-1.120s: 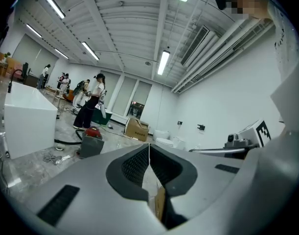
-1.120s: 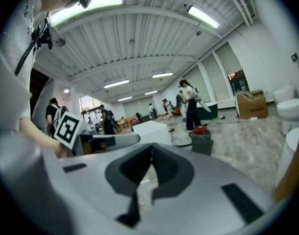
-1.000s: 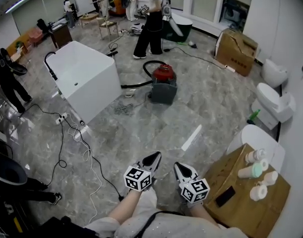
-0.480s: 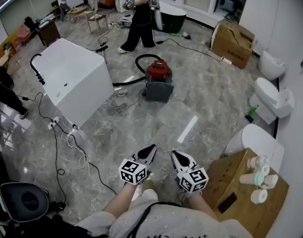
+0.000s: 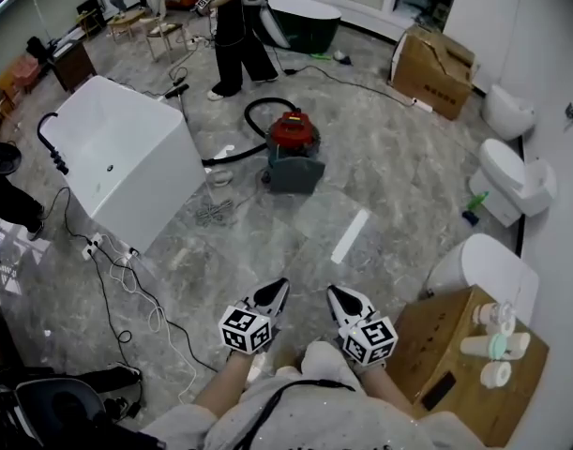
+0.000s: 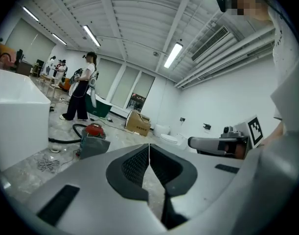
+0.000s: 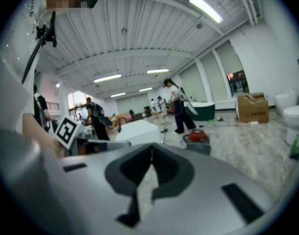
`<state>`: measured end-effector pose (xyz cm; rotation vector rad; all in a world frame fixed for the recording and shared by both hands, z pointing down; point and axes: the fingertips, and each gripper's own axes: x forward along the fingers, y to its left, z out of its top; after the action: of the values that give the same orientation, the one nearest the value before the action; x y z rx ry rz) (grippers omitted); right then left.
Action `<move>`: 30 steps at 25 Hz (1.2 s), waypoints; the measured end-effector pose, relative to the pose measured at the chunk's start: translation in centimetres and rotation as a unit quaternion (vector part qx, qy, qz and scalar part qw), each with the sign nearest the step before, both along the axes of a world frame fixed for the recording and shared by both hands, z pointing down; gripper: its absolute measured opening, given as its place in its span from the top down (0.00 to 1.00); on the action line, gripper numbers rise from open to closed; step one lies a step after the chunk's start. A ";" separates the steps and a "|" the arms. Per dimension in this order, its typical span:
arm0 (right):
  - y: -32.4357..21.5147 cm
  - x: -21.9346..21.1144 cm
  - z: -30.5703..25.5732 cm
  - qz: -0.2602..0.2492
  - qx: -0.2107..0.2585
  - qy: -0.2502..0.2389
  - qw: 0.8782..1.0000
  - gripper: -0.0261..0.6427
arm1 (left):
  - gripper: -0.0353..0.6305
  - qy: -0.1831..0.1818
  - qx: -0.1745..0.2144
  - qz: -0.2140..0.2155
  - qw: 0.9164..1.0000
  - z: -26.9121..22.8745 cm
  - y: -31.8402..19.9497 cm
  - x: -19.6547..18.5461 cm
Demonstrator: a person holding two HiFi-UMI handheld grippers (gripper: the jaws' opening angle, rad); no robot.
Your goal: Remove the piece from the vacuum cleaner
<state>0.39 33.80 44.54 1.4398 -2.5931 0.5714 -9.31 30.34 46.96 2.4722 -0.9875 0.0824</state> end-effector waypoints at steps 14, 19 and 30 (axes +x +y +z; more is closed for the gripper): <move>-15.0 -0.9 0.9 -0.049 -0.003 -0.024 0.998 0.94 | 0.91 -0.002 -0.001 -0.048 0.999 0.5 -13.9 -0.7; -20.1 0.0 1.0 -0.068 -0.006 -0.019 0.997 0.94 | 0.91 0.013 0.014 -0.064 0.998 -0.9 -20.0 0.4; -27.4 1.0 1.1 -0.085 0.000 -0.036 0.996 0.94 | 0.91 -0.001 0.020 -0.052 0.998 -0.1 -24.6 3.4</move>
<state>1.40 6.40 45.63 1.2047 -2.7348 0.6116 -5.92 5.74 46.81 2.4515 -1.1268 0.0309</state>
